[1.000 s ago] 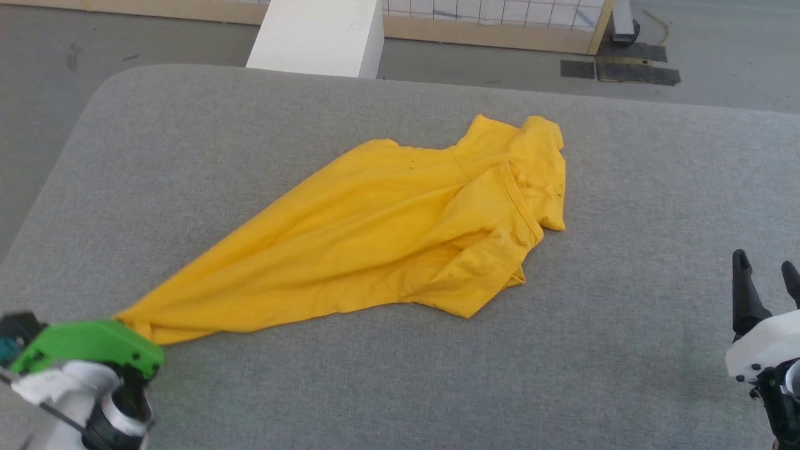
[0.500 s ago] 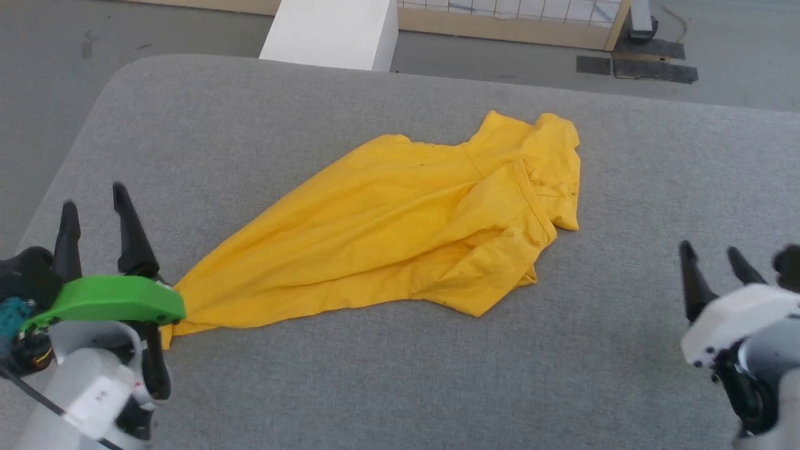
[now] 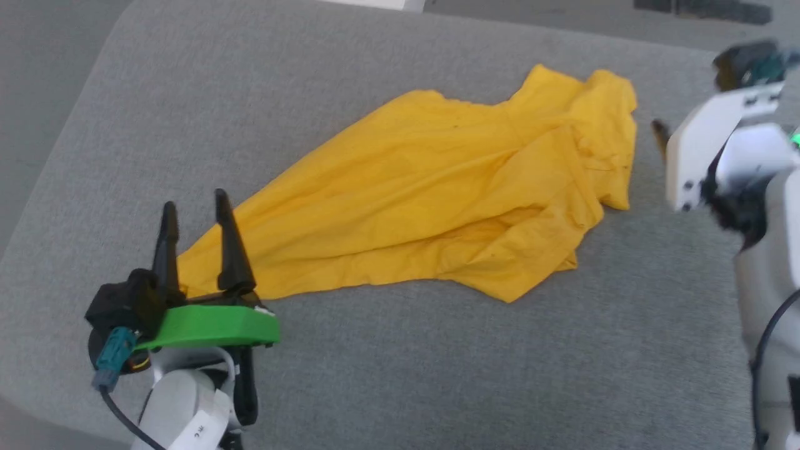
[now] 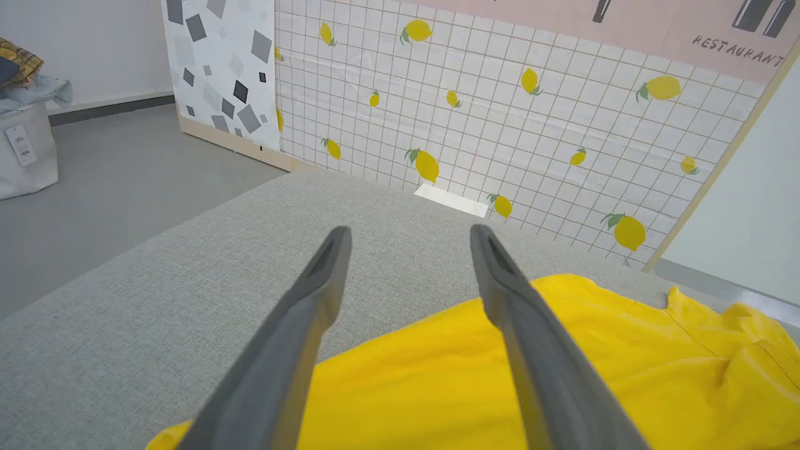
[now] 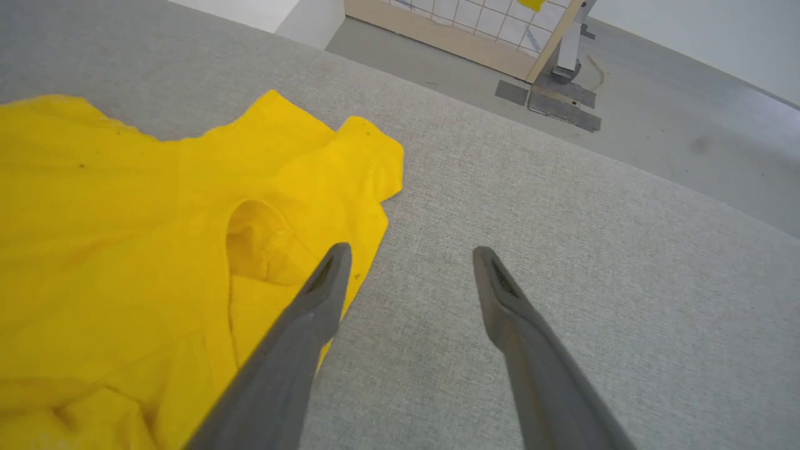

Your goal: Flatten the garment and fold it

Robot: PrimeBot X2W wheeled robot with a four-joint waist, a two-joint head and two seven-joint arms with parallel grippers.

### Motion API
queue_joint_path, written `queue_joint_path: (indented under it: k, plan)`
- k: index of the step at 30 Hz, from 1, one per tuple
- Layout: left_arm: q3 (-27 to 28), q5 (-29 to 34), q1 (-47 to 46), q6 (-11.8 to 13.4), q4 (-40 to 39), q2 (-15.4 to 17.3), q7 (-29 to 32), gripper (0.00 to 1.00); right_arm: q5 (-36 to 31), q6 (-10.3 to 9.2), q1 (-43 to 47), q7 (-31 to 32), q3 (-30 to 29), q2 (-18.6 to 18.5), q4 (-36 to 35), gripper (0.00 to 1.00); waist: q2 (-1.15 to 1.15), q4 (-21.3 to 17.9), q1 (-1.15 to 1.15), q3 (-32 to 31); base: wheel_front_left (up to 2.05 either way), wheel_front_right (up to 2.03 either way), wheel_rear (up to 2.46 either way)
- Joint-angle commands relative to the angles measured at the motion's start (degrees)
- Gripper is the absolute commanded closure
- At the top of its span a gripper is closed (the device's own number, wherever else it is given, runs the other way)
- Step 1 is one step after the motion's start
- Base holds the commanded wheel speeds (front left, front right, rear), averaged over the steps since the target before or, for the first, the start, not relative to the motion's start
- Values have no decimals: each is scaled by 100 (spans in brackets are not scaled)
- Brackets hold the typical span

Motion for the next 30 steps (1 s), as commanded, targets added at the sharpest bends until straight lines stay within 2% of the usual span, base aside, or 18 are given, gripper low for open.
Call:
queue_joint_path:
  k: [1,5,9,16,17,18,19,24,30]
  plan:
    - [30,100,-99,-107,22,-83,-20,0,-123,-9,-262,128,13,-85,144,0,0,413,0,439,0,0,0]
    - [72,145,-263,-354,104,-278,-20,0,-430,-9,-831,394,224,-301,599,0,0,670,0,728,0,0,0]
    - [54,151,-374,-488,201,-346,-20,0,-628,-9,-1079,553,498,-432,953,0,0,848,0,942,0,0,0]
    - [-76,-231,-465,-461,251,-358,-20,0,-554,-9,-1093,980,691,-465,1391,0,0,926,0,1000,0,0,0]
    - [-83,-239,-479,-451,262,-358,-20,0,-501,-9,-1098,1034,705,-471,1405,60,0,909,0,977,0,0,0]
    - [-88,-234,-488,-446,275,-358,-20,0,-435,-9,-1105,1026,705,-468,1396,85,0,890,0,945,0,0,0]
    - [-95,-224,-498,-447,290,-358,-20,0,-350,-9,-1105,1035,711,-474,1390,100,0,861,0,897,0,0,0]
    - [-72,-129,-479,-507,402,-359,-20,0,211,-9,-1036,758,584,-566,1064,100,0,641,0,525,0,0,0]
    - [28,25,-356,-627,575,-359,-20,0,935,-9,-218,444,122,-932,13,100,0,243,0,-73,0,0,0]
